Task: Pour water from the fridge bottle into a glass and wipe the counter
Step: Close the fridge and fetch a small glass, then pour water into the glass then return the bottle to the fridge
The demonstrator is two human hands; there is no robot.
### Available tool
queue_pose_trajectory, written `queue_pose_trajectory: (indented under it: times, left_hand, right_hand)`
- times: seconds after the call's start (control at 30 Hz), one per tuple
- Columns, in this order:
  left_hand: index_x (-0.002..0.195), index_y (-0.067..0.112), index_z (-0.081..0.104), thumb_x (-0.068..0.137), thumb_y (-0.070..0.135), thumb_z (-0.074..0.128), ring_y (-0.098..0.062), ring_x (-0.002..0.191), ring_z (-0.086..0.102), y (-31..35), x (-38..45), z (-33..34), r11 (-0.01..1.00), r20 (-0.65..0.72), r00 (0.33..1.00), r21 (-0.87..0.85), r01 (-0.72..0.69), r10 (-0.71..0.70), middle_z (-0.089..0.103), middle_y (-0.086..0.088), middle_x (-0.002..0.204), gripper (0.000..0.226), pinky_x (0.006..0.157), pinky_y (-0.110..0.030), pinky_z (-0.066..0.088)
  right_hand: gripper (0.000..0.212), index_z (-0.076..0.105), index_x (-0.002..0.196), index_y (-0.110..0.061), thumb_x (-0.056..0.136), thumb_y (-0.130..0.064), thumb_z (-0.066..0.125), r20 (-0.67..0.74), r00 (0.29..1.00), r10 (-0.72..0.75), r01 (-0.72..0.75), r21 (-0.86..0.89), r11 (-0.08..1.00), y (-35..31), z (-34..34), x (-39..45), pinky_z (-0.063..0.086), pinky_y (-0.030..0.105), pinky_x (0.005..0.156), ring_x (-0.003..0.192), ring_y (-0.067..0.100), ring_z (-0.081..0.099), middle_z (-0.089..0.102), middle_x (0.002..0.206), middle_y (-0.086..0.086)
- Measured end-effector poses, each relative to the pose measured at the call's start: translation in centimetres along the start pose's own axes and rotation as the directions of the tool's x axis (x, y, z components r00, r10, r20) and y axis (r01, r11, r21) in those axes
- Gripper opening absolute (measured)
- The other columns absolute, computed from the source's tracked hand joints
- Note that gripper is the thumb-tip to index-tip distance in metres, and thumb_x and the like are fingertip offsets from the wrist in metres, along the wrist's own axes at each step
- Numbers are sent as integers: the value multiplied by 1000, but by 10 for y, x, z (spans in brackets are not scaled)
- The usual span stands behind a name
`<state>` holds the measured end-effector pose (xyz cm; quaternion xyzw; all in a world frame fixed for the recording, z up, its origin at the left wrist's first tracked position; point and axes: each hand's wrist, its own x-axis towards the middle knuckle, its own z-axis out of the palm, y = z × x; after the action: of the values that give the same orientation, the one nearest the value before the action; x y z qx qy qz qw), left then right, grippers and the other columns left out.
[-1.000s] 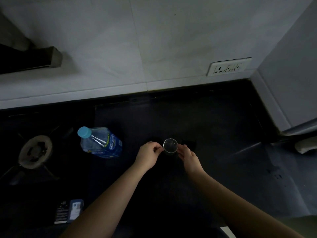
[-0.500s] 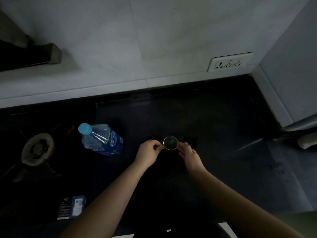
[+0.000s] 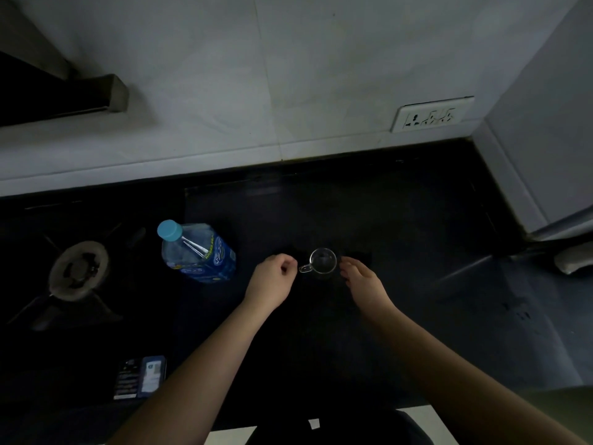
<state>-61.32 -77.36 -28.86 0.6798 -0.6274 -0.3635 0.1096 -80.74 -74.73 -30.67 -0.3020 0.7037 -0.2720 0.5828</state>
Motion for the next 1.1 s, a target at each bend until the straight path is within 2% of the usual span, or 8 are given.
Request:
queue_pose_trajectory:
  times: [0.1, 0.2, 0.3, 0.43, 0.6, 0.77, 0.93, 1.1]
  left_hand:
    - [123, 23, 62, 100, 41, 48, -5, 94, 60, 7, -9, -8, 996, 53, 999, 92, -10, 5, 63, 8, 117, 33, 80, -27, 54]
    - [132, 22, 55, 100, 48, 44, -9, 101, 59, 13, -19, -15, 978, 59, 996, 197, -74, 64, 59, 5, 125, 43, 81, -28, 52]
    - [140, 22, 47, 100, 49, 43, -12, 110, 57, 16, -26, -19, 962, 119, 988, 240, -127, 101, 54, 3, 132, 49, 86, -29, 51]
    - [141, 21, 46, 100, 49, 44, -16, 121, 53, 12, -33, -23, 953, 151, 979, 248, -171, 136, 52, 0, 139, 50, 96, -34, 47]
    - [145, 18, 43, 100, 53, 39, -20, 131, 45, 7, -38, -28, 887, 118, 974, 402, -227, 196, 48, -2, 145, 57, 106, -38, 39]
    - [147, 18, 39, 99, 55, 37, -19, 136, 39, 0, -48, -35, 834, 121, 954, 464, -300, 276, 44, 0, 149, 61, 110, -38, 36]
    - [154, 22, 24, 96, 63, 33, -23, 148, 18, -8, -66, -35, 778, 121, 943, 538, -324, 310, 27, -3, 159, 71, 118, -42, 17]
    - [155, 22, 20, 97, 63, 29, -24, 151, 9, -17, -77, -41, 753, 94, 931, 561, -343, 353, 20, -4, 162, 72, 123, -43, 10]
  right_hand:
    - [38, 51, 136, -29, 100, -36, 44, -15, 1000, -2, 2, -28, 1000, -1, -3, -5, 45, 34, 99, 113, 11, 55, 57, 130, -4]
    - [38, 51, 136, -29, 99, -36, 44, -25, 1000, -7, 5, -67, 998, -6, -4, -10, 45, 37, 102, 115, 14, 55, 57, 131, -3]
    - [37, 51, 136, -27, 100, -34, 44, -35, 999, -11, 8, -88, 996, -13, -2, -19, 48, 28, 86, 101, 9, 58, 58, 125, -3]
    - [35, 56, 131, -28, 99, -34, 45, -66, 997, -41, 34, -103, 994, -20, 3, -32, 46, 35, 97, 113, 16, 56, 60, 125, -1]
    - [36, 56, 132, -24, 100, -33, 43, -78, 991, -105, 93, -144, 985, -29, 10, -50, 40, 30, 87, 114, 16, 54, 60, 124, -2]
    - [34, 56, 130, -23, 100, -32, 42, -110, 980, -165, 125, -303, 945, -34, 19, -64, 47, 31, 72, 88, 12, 60, 62, 103, -4]
    - [46, 45, 141, -16, 99, -35, 47, -67, 872, -484, 296, -715, 633, -25, 27, -76, 33, 34, 110, 133, 21, 41, 48, 143, 4]
    - [56, 37, 148, -15, 98, -40, 45, 17, 779, -627, 293, -893, 341, -20, 39, -88, 20, 39, 119, 143, 24, 29, 40, 152, 5]
